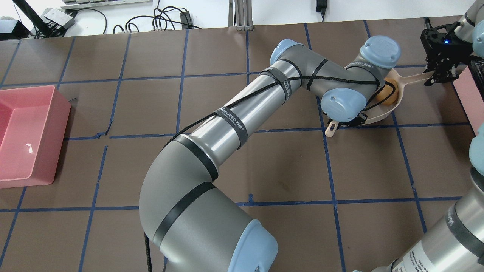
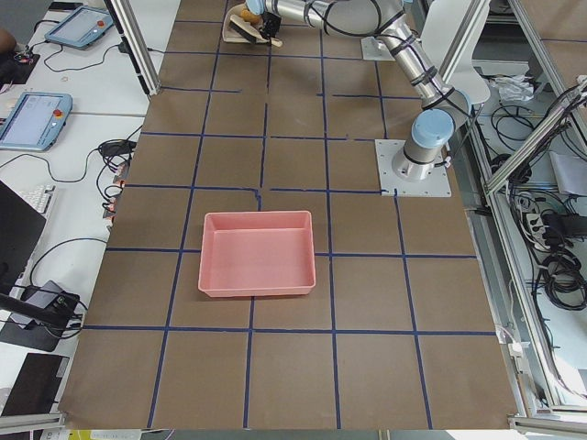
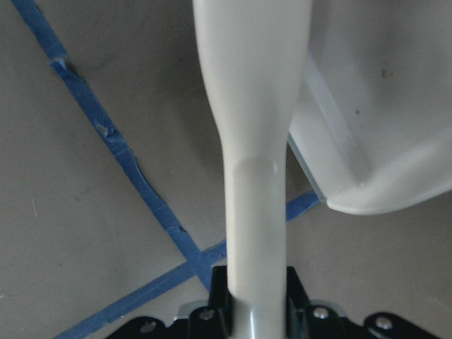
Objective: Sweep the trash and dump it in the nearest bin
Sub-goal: 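Sweep the chunks and potato into the dustpan with the left-held brush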
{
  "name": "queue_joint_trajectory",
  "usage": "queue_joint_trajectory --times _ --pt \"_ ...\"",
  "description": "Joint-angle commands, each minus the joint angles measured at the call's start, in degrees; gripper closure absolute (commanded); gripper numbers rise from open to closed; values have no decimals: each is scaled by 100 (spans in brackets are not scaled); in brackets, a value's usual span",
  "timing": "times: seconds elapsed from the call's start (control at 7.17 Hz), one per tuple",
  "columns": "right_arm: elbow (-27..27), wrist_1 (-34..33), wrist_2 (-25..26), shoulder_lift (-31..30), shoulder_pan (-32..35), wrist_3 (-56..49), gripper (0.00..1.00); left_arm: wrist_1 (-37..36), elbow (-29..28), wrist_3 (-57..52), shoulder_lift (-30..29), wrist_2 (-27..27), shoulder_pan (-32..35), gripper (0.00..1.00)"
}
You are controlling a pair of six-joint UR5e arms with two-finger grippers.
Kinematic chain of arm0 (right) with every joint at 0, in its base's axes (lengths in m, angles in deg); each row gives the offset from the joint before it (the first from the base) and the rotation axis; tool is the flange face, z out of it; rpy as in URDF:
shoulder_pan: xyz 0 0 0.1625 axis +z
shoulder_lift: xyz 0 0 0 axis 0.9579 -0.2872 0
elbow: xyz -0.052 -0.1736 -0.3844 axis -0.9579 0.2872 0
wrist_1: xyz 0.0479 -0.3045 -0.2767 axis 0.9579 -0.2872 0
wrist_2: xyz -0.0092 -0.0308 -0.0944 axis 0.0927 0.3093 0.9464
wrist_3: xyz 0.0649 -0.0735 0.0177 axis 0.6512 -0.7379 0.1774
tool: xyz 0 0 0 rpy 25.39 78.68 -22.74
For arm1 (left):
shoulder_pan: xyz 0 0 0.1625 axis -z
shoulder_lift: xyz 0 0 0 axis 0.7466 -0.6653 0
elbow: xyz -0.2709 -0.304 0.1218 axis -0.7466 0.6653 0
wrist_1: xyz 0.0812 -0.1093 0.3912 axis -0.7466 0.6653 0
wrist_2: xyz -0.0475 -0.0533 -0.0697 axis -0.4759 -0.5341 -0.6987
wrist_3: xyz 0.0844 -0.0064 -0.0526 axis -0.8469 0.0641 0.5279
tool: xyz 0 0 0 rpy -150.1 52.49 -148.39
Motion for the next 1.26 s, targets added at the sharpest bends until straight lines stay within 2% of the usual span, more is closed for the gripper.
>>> queue_joint_trajectory --times 0.0,0.28,0.42,0.7,0.84,0.98,1.12 --pt "0 9 0 0 0 -2 100 -65 400 85 308 -13 3 100" --pt "-9 9 0 0 0 -2 100 -83 605 837 556 -321 -14 100" --pt "-9 9 0 35 0 -2 100 -83 640 930 574 -652 -41 100" --pt "0 0 -17 44 -18 51 100 -48 710 1672 635 -708 -303 100" --pt "8 17 -44 44 -70 51 100 352 998 1913 1062 -743 -479 100" --pt "9 26 -296 18 -140 86 100 661 1827 1994 1693 -822 -628 100" --pt "9 52 -377 -8 -210 86 100 603 2923 2020 2447 -805 -769 100"
